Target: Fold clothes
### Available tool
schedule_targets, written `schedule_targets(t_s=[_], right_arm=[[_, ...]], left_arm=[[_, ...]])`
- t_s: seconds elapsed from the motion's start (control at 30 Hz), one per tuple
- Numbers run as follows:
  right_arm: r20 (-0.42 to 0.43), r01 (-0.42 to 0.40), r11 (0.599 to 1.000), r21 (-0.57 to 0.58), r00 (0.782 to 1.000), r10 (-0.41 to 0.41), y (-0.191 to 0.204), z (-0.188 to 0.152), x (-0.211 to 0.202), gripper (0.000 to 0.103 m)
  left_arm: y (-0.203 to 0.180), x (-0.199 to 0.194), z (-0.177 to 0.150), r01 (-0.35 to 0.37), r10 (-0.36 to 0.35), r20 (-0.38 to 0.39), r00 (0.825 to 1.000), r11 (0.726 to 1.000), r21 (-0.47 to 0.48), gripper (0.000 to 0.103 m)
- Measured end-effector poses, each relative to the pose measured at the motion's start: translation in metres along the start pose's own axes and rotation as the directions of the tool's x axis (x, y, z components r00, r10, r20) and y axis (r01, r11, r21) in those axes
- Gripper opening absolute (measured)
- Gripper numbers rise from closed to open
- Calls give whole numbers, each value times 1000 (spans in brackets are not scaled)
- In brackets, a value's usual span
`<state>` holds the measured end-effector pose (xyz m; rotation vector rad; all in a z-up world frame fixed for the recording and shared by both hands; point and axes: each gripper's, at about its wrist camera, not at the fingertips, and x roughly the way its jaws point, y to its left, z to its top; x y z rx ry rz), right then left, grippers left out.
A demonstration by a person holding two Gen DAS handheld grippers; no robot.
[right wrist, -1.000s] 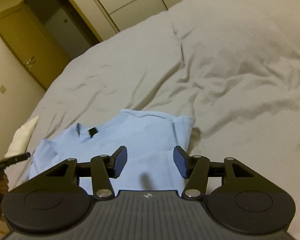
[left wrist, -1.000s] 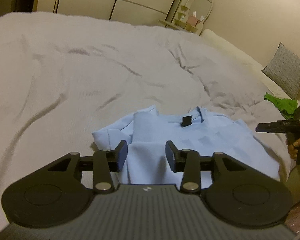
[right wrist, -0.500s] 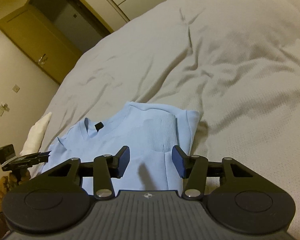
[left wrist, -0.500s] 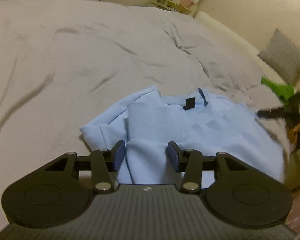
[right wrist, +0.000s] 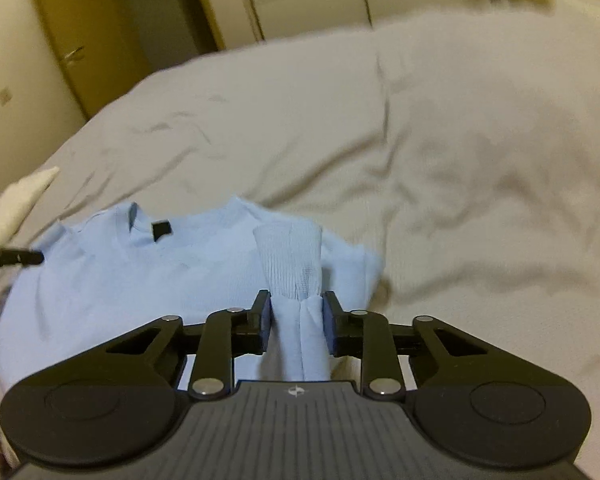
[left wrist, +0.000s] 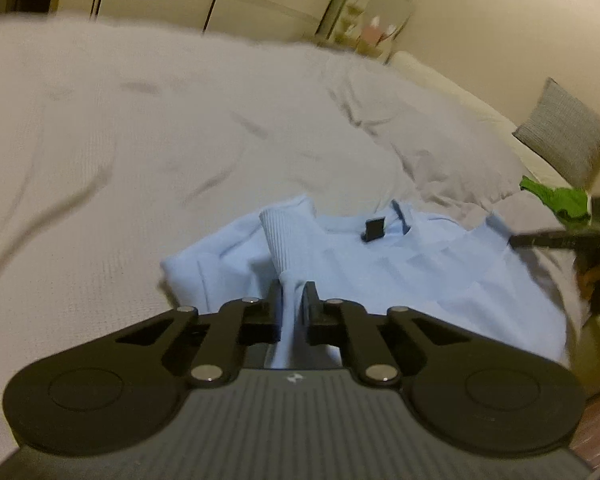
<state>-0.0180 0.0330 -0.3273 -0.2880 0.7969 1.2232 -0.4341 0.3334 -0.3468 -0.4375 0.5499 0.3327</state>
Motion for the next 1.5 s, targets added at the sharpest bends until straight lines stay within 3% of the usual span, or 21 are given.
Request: schedule_targets(t_s=[0.17, 0.3, 0.37, 0.53, 0.63, 0.73, 0.83, 0.9, 0.97, 1.03, 1.17, 1.27, 1.33, 1.37, 1.4, 1.47, 1.5], right_arm=[[144, 73, 993, -94, 988, -59, 21, 19, -17, 23], [179, 102, 993, -54, 980, -91, 14, 39, 1, 23], [162, 117, 992, -51, 981, -107, 13, 44, 21, 22], [19, 175, 983, -50, 985, -174, 9, 40, 89, 23], [-65, 194, 980, -38, 978, -196, 2, 31, 116, 27], [-16, 269, 963, -23, 963, -269, 4, 31, 91, 62], [41, 352, 936, 8, 935, -352, 6, 32, 56, 62], [78, 401, 915, 32, 912, -403, 8, 32, 32, 62], [140, 352, 932, 83, 922, -361, 18, 18, -5, 62], [178, 269, 952, 147, 939, -293, 32, -4, -36, 60], [212, 178, 969, 171, 954, -213, 66, -63, -60, 50], [161, 178, 961, 211, 964, -214, 72, -98, -54, 42], [112, 260, 931, 255, 949, -295, 58, -116, -45, 30], [88, 314, 900, 301, 931, -354, 47, -120, -47, 45], [85, 314, 881, 355, 927, -365, 36, -123, -55, 49], [75, 316, 844, 434, 921, -383, 21, -127, -73, 47], [69, 329, 834, 443, 915, -398, 22, -128, -84, 46]], left_arm=[[-9, -19, 16, -48, 38, 150, 988, 997, 65, 7], [-2, -7, 32, -106, 94, 169, 981, 992, 64, 7], [2, 7, 34, -135, 124, 146, 981, 988, 71, 7], [12, 55, 21, -233, 232, 26, 972, 970, 75, 9], [15, 61, 17, -266, 266, 5, 964, 961, 71, 18], [17, 60, 17, -302, 303, -10, 953, 952, 48, 30], [20, 33, 21, -334, 334, 4, 942, 942, -29, 33], [12, 7, 19, -340, 342, 22, 940, 939, -43, 22], [-2, -23, 13, -327, 329, 41, 944, 944, -42, 20], [-27, -45, 0, -264, 264, 71, 962, 964, -11, 20], [-71, -69, -38, -177, 171, 101, 980, 982, 59, 21], [-69, -55, -68, -257, 255, 43, 966, 966, 38, 21], [-55, -45, -80, -343, 344, -24, 939, 939, 20, 12], [-51, -50, -81, -344, 344, -25, 939, 939, 10, 11], [-51, -57, -80, -361, 361, -18, 932, 932, 11, 11], [-56, -73, -77, -394, 394, -2, 919, 919, 32, 13], [-61, -81, -75, -390, 390, 7, 921, 920, 33, 12]])
